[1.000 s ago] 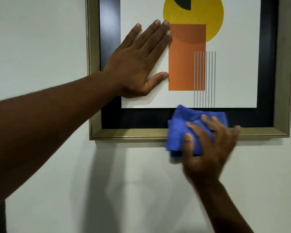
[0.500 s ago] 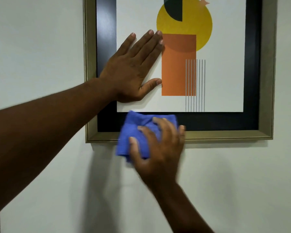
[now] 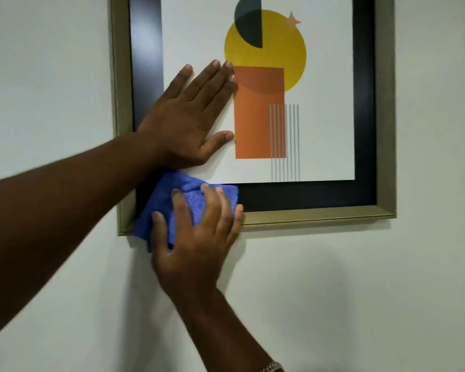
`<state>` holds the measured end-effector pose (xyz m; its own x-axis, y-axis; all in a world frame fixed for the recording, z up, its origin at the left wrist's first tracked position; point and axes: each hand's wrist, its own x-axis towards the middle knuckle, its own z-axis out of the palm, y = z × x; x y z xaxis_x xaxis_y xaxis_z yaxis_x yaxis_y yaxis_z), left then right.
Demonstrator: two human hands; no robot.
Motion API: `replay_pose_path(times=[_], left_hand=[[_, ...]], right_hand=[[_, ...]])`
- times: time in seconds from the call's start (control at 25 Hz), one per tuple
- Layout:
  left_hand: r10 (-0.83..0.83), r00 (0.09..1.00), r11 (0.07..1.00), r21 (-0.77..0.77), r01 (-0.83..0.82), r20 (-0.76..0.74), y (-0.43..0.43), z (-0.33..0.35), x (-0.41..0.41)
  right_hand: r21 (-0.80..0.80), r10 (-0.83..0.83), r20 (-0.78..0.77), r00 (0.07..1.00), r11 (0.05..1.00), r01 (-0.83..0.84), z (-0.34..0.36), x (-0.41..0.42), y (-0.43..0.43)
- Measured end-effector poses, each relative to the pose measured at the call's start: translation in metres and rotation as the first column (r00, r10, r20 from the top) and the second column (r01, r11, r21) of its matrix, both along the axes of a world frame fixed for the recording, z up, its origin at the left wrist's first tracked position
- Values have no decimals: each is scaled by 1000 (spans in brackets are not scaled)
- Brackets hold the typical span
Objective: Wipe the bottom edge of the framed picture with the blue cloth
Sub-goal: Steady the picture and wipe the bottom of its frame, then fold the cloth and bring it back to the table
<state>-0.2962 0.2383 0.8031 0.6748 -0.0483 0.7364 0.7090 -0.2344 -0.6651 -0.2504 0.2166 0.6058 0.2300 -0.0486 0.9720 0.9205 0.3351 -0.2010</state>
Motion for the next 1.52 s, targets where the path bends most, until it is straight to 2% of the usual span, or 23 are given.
replay_pose_path(times=[0.16,0.24,0.4,0.56,0.68,0.8,1.0,1.12,1.2,1.36,1.52], left_hand=[[-15,1000,1000,0,15,2,3,-1,-1],[2,1000,1000,-14,-2,15,2,-2,-1],[38,996,996,-86,-31,75,-2,-10,2],[43,955,968,-250,32,292,-19,-37,23],[-51,907,896,-382,227,419,-46,-89,64],[-135,882,855,-398,334,451,-75,-149,113],[67,735,751,-520,408,674,-98,-164,172],[48,631,735,-455,502,774,-101,-171,190],[-43,548,701,-366,612,835,-106,-181,200],[-249,331,493,-175,852,910,-125,-221,216],[-181,207,365,-130,922,962,-150,-298,252]], right_hand=[[83,-44,228,973,996,26,-7,55,1],[91,-72,251,965,995,51,-8,100,-2],[-12,-116,179,977,993,120,-9,187,-19],[-140,-59,89,994,988,71,-4,235,-47],[-234,85,52,995,970,-70,3,237,-63],[-262,256,-103,961,925,-274,18,239,-77],[-235,188,-199,962,944,-233,24,239,-98],[-159,328,-310,892,908,-389,20,243,-110],[-136,419,-379,825,857,-498,17,255,-118],[-59,627,-510,589,657,-751,-8,292,-138],[-35,639,-658,398,502,-864,-78,336,-156]])
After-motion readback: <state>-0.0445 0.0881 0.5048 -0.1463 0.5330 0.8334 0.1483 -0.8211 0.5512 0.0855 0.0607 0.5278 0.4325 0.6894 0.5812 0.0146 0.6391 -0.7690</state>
